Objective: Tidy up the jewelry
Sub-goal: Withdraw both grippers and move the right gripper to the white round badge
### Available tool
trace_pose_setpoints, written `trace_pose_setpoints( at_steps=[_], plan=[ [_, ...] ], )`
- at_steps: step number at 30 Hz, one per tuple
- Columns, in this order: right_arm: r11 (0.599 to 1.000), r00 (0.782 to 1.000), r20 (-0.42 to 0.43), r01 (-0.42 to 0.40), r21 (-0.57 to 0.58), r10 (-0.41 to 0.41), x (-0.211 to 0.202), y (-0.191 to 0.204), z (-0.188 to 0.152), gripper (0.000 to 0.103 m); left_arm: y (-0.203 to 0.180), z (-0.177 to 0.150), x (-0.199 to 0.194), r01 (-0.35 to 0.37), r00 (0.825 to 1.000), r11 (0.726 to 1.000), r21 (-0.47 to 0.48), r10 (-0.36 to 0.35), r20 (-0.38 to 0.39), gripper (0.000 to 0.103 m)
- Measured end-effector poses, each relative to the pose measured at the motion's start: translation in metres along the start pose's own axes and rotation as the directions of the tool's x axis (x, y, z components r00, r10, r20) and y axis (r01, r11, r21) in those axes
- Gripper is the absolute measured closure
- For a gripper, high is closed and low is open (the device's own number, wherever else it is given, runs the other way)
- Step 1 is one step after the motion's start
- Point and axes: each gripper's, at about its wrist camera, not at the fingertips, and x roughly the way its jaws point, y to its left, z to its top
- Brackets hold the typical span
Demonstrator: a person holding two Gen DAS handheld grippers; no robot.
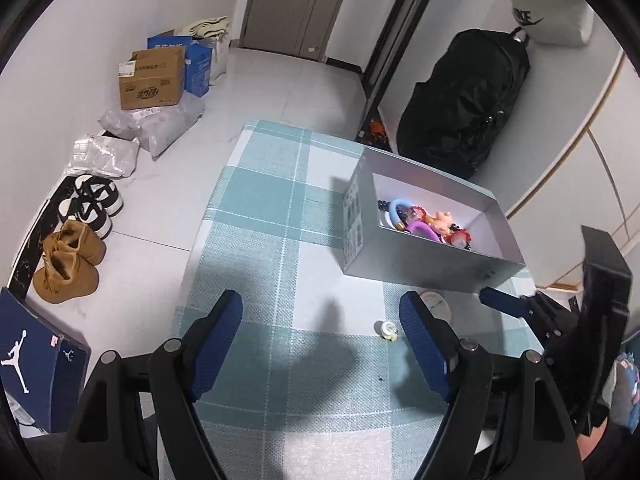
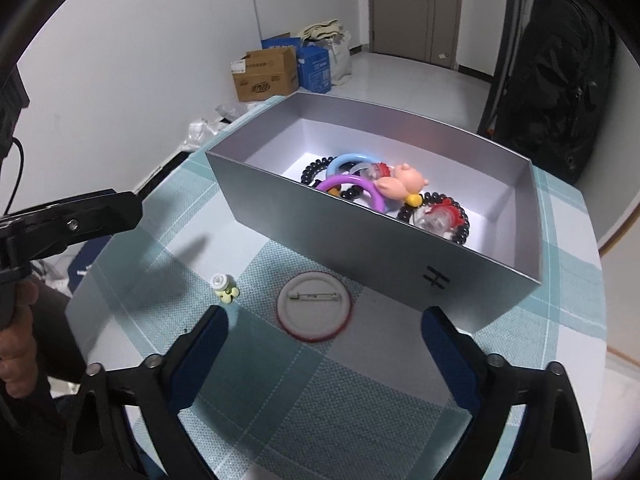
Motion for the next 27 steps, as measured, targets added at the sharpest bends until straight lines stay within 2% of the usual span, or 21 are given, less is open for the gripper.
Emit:
trace_pose_setpoints(
  at_steps=[1, 2, 3, 7, 11, 14, 19, 21, 24, 27],
  plan=[
    [1.000, 1.000, -0.008, 0.001, 0.003, -0.001, 0.0014, -0.0002, 0.0004, 0.017, 0.0004, -0.0004, -0.0008, 0.005, 1.000, 1.000, -0.001, -0.005, 0.000, 0.026],
    [1.000, 1.000, -0.018, -0.007, 0.014, 0.007, 0.0033, -0.0015, 0.0013, 0.026, 0.0011, -0.0001, -0.0021, 0.012, 1.000, 1.000, -0.002, -0.011, 0.001, 0.026],
    [1.000, 1.000, -0.026, -0.011, 0.022, 0.012, 0.0050, -0.0019, 0.0021, 0.032, 0.0017, 0.0005, -0.0030, 0.017, 1.000, 1.000, -0.006, -0.017, 0.003, 0.026],
    [1.000, 0.999, -0.041, -0.004, 0.025, 0.005, 0.0093, -0.0004, 0.0047, 0.033, 0.0038, 0.0039, -0.0059, 0.034, 0.999, 0.999, -0.027, -0.033, 0.013, 0.026],
    [0.999, 0.998, -0.057, 0.036, -0.025, -0.038, 0.0104, 0.0067, 0.0034, 0.036, 0.0031, 0.0058, -0.0039, 0.029, 1.000, 0.999, -0.029, -0.029, 0.011, 0.026],
    [0.999, 0.998, -0.053, 0.031, 0.006, -0.031, 0.0104, 0.0042, 0.0030, 0.039, 0.0022, 0.0064, -0.0031, 0.032, 0.999, 0.999, -0.026, -0.031, 0.010, 0.026],
    [0.999, 0.997, -0.058, 0.052, 0.014, -0.051, 0.0102, 0.0012, 0.0020, 0.047, 0.0016, 0.0070, -0.0004, 0.038, 0.999, 0.999, -0.029, -0.038, -0.002, 0.026],
    [0.997, 0.995, -0.061, 0.075, 0.006, -0.074, 0.0109, 0.0019, 0.0046, 0.055, 0.0009, 0.0074, -0.0015, 0.038, 0.999, 0.999, -0.027, -0.038, 0.003, 0.026],
    [0.997, 0.994, -0.065, 0.082, -0.001, -0.082, 0.0094, 0.0026, 0.0068, 0.062, 0.0004, 0.0073, -0.0034, 0.046, 0.999, 0.999, -0.027, -0.046, 0.011, 0.026],
    [0.996, 0.994, -0.068, 0.088, -0.012, -0.088, 0.0081, 0.0039, 0.0066, 0.062, -0.0001, 0.0069, -0.0034, 0.062, 0.998, 0.998, -0.031, -0.062, 0.007, 0.026]
  ],
)
